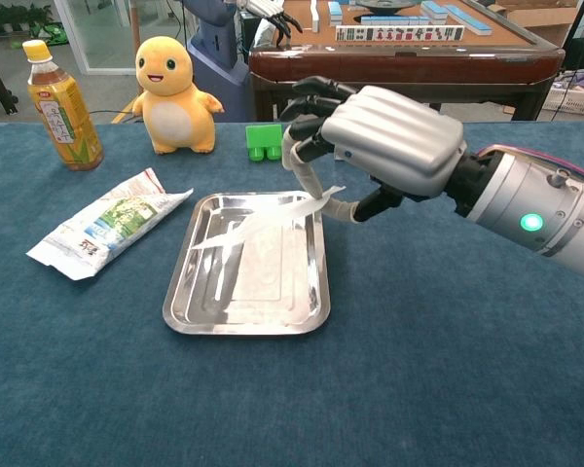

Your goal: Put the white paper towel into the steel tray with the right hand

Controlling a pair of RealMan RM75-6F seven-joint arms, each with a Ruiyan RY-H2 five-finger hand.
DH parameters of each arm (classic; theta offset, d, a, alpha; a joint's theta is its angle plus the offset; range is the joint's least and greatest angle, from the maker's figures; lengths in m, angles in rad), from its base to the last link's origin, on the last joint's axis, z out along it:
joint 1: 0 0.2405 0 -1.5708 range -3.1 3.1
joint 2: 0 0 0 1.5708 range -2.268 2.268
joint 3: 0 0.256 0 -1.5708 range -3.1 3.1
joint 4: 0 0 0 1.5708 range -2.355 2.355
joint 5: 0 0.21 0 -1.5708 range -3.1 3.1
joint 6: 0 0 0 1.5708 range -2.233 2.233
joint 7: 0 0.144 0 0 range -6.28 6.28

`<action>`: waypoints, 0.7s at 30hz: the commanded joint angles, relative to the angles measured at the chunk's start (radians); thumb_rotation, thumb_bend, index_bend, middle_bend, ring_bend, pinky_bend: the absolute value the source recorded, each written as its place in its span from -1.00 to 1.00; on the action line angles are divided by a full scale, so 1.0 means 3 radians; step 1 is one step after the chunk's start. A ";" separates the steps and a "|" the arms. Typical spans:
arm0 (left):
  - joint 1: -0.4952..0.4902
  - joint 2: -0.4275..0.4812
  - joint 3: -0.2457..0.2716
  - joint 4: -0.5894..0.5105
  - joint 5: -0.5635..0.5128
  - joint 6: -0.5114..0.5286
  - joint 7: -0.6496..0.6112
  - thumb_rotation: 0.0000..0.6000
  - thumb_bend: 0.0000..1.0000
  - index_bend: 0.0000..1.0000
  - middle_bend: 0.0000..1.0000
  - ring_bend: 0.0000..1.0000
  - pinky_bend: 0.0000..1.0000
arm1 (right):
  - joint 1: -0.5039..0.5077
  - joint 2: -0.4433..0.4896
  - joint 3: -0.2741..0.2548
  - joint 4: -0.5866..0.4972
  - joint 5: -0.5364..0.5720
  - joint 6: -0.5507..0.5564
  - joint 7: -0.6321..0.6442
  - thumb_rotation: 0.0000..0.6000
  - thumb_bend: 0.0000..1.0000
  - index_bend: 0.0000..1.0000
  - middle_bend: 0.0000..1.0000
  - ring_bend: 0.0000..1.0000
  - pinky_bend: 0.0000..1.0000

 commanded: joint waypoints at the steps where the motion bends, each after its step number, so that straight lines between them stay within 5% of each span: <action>1: 0.0000 -0.0003 -0.0002 0.0007 -0.0007 -0.0006 -0.0003 1.00 -0.51 -0.75 -0.77 -0.71 -0.88 | -0.0005 -0.0060 -0.0070 0.0127 -0.0027 -0.0027 0.0072 1.00 -0.10 0.26 -0.27 -0.72 -0.91; 21: 0.0030 -0.0015 -0.0009 0.0060 -0.0055 -0.0008 -0.0049 1.00 -0.51 -0.75 -0.77 -0.71 -0.88 | 0.0095 -0.0356 -0.0281 0.0795 -0.0119 -0.0070 0.0434 1.00 -0.10 0.27 -0.26 -0.69 -0.91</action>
